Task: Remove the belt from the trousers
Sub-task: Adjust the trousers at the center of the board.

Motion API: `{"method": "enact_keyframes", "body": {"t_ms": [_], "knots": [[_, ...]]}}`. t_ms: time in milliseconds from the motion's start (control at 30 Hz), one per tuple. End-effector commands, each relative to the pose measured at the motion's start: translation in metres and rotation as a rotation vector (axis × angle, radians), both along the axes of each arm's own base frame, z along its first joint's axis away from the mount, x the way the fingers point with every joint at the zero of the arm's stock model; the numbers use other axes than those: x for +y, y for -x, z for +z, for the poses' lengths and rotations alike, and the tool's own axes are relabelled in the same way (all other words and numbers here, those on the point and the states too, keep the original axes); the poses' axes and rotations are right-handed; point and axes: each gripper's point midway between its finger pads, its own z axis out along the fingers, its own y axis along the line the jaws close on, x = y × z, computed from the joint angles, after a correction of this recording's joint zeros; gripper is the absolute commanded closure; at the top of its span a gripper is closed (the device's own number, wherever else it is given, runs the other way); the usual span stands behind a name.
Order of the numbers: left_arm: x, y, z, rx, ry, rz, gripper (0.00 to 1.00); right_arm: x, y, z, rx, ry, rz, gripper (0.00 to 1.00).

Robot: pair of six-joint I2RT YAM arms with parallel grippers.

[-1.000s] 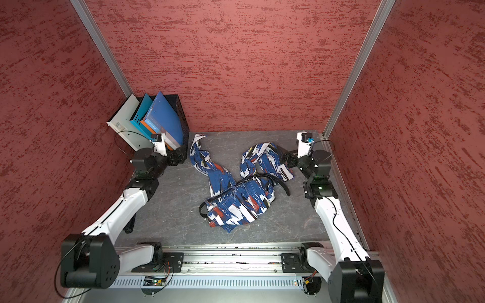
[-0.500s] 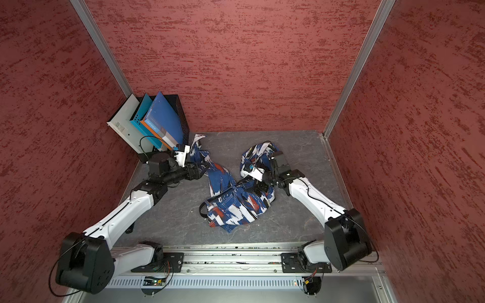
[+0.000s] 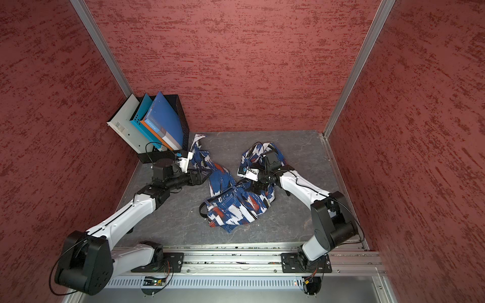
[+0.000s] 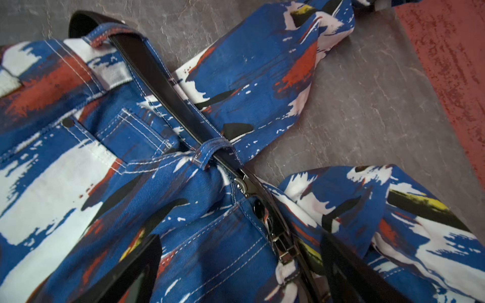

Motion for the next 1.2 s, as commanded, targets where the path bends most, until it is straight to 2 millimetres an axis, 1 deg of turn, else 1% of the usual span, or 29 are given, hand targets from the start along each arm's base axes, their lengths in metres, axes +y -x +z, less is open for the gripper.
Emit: {"method": "enact_keyframes", "body": {"t_ms": [0,133,300,367,400,500,667,767,967,1000,1067,1100,1167], "knots": [[0.004,0.002,0.007,-0.029,0.007,0.017,0.0,-0.002,-0.002,-0.006,-0.056,0.062,0.047,0.08],[0.013,0.007,0.005,-0.017,0.017,0.047,0.0,0.005,-0.002,-0.001,-0.052,0.037,0.08,0.15],[0.03,0.011,0.01,-0.018,0.042,0.11,0.0,0.012,-0.013,-0.001,-0.06,0.044,0.095,0.27],[0.034,0.012,0.012,-0.023,0.05,0.126,0.0,0.013,-0.016,-0.002,-0.056,0.053,0.1,0.29],[0.035,0.013,0.013,-0.028,0.051,0.129,0.0,0.015,-0.015,-0.004,-0.044,0.054,0.113,0.29],[0.035,0.016,0.012,-0.028,0.053,0.128,0.0,0.019,-0.015,-0.016,-0.035,0.08,0.131,0.32],[0.036,0.02,0.012,-0.024,0.057,0.126,0.0,0.023,-0.029,-0.045,-0.049,0.175,0.11,0.39],[0.035,0.02,0.013,-0.023,0.052,0.118,0.0,0.019,-0.039,-0.059,-0.074,0.222,0.077,0.44],[0.033,0.021,0.017,-0.02,0.05,0.096,0.0,0.022,-0.064,-0.069,-0.147,0.26,0.005,0.64],[0.032,0.021,0.017,-0.015,0.052,0.092,0.01,0.023,-0.07,-0.072,-0.163,0.274,-0.007,0.66],[0.03,0.02,0.019,-0.013,0.056,0.079,0.02,0.023,-0.077,-0.079,-0.173,0.293,-0.022,0.66],[0.029,0.02,0.02,-0.011,0.058,0.071,0.02,0.023,-0.08,-0.082,-0.181,0.298,-0.031,0.61],[0.028,0.019,0.023,-0.007,0.06,0.06,0.03,0.023,-0.082,-0.087,-0.185,0.302,-0.035,0.49]]}}
